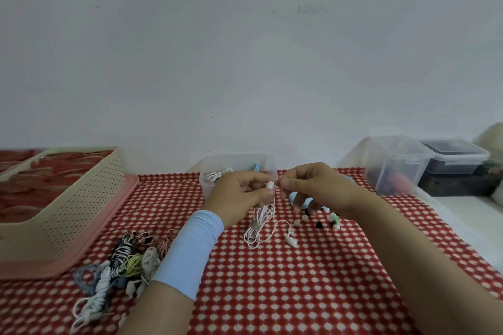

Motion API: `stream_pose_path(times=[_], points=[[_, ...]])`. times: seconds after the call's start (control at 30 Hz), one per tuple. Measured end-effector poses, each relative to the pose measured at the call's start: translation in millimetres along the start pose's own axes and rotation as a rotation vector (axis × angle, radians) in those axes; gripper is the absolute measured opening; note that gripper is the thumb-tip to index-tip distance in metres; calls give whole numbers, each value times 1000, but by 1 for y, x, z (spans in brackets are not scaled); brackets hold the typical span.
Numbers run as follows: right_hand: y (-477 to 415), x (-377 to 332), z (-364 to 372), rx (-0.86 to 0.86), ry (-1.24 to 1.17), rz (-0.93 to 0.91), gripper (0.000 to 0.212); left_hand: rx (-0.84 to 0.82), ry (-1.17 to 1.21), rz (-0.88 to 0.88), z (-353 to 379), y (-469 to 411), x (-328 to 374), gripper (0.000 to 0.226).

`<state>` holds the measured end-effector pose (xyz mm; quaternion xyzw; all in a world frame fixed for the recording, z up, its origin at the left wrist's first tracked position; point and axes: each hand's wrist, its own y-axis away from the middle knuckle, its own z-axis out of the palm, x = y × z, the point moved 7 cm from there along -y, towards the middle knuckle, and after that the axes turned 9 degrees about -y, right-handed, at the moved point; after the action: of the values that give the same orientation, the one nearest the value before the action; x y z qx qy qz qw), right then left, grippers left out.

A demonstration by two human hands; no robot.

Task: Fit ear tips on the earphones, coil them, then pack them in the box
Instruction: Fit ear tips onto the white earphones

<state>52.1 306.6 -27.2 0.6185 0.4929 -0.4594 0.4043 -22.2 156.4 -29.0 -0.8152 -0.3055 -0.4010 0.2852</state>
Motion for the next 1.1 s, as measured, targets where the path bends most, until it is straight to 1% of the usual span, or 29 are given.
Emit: stream_pose_path(times=[0.13,0.27,0.37,0.43,0.6,0.67,0.77,0.8,0.87,1.0,1.03,1.1], points=[[-1,1,4,-28,-58,-12,23,-36,-56,1,6,0,-3,20],[0,3,3,-28,-142,6,22,-39,-26,-27,8,-1,-4,31],[0,7,4,-62,-195,40,23,-11,-21,-35,6,0,-2,25],[-1,10,5,-91,-236,70,18,-10,-7,-25,6,1,0,21],[-2,19,11,-176,-339,159,10,3,-2,1,7,1,4,25],[-2,23,13,-190,-348,188,17,-8,-19,11,9,1,3,25],[-1,25,14,-233,-411,201,13,9,3,7,10,2,4,23],[-2,25,12,-238,-427,203,15,12,10,8,10,2,5,23],[-3,27,7,-221,-385,206,12,2,-14,7,11,1,7,22],[-5,28,6,-199,-216,183,9,-36,-118,-14,10,3,3,16],[-4,26,5,-190,-134,179,12,-55,-151,-27,9,4,2,14],[-2,24,1,-194,132,190,21,-96,-267,-73,9,5,-6,9]])
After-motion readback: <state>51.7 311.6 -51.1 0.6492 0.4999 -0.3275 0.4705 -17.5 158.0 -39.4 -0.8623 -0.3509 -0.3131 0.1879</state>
